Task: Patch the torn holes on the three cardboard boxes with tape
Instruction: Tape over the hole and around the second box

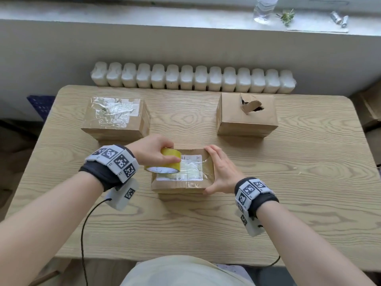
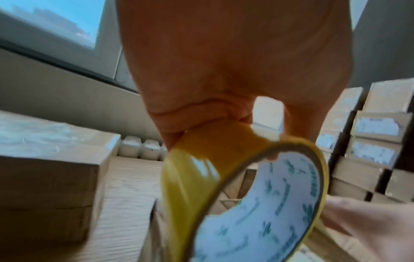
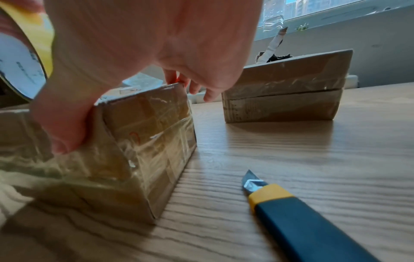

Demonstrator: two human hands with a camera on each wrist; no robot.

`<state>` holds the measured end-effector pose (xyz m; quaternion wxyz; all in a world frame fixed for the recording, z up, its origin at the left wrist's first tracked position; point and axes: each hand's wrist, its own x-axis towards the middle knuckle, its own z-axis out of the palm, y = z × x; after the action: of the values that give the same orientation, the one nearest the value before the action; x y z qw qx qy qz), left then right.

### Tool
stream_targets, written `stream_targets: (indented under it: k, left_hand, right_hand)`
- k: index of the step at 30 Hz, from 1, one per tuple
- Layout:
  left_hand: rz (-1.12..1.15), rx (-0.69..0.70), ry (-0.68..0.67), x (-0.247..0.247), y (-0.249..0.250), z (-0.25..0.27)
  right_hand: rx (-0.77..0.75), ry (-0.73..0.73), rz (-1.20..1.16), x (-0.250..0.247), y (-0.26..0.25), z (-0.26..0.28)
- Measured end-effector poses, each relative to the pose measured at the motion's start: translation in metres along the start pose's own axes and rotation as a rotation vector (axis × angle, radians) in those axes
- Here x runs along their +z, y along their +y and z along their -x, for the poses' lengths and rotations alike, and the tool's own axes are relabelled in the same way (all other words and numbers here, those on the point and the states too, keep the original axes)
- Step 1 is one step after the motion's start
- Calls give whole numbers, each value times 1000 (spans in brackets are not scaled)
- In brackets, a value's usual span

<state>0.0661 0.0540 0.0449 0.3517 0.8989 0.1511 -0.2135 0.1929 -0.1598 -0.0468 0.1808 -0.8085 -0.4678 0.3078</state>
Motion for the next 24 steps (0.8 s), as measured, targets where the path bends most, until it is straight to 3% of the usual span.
stream_targets:
  k: [4, 8, 14, 18, 24]
  left_hand:
    - [20, -8, -16, -6, -12, 13]
    - [-154, -94, 76, -11, -25, 23]
    - [-135, -116, 108, -16, -55, 45]
    - [-295, -241, 91, -7, -63, 45]
    - [-275, -270, 63, 4, -71, 37]
  right_hand:
    - [-6, 1, 19, 1, 3, -1]
    - [-3, -5, 25, 1, 6, -2]
    - [-1, 1, 46, -2, 5, -1]
    - [2, -3, 73, -2, 4, -2]
    - [5, -8, 88, -2, 4, -2]
